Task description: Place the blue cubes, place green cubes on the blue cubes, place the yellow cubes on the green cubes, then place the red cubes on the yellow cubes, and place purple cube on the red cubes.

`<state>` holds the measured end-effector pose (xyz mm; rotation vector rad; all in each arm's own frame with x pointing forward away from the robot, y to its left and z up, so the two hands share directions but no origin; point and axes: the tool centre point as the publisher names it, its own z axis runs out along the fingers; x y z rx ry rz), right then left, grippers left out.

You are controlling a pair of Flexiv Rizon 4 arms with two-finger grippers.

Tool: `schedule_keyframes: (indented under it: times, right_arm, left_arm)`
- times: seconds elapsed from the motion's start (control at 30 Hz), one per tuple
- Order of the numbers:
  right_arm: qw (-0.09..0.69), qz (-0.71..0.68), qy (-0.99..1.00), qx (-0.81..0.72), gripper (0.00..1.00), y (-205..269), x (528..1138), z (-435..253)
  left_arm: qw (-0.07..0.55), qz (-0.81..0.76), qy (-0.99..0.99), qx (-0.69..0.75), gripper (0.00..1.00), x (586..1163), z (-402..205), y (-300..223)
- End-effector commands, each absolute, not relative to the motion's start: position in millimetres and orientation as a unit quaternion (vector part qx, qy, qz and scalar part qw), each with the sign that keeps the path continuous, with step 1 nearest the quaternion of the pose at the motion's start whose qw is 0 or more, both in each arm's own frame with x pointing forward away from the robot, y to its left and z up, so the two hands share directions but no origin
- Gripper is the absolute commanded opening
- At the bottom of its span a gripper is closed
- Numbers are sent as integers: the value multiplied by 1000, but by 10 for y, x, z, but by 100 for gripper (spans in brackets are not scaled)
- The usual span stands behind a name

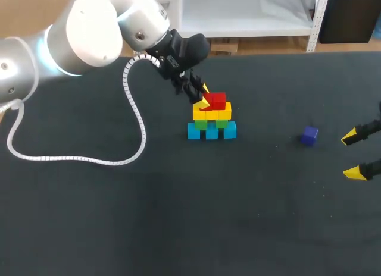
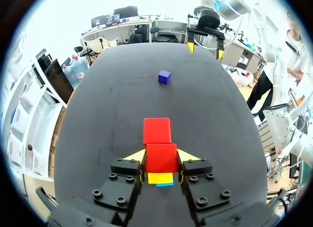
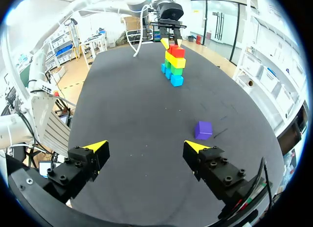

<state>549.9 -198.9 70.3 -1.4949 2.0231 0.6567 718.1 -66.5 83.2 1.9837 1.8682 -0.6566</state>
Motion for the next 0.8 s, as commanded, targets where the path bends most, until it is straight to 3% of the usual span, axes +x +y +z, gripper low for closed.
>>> schedule_keyframes:
  times: [0.03, 0.07, 0.8]
  right_arm:
    - [268, 245, 749, -554, 100, -1986, 5510, 694]
    - [268, 245, 749, -554, 100, -1986, 5510, 694]
    - [268, 245, 749, -554, 100, -1986, 5510, 694]
  left_arm:
    - [166, -232, 656, 699, 72, 7207, 834, -669]
    - [165, -233, 656, 699, 99, 7208, 833, -669]
    - [169, -233, 659, 695, 100, 7271, 839, -668]
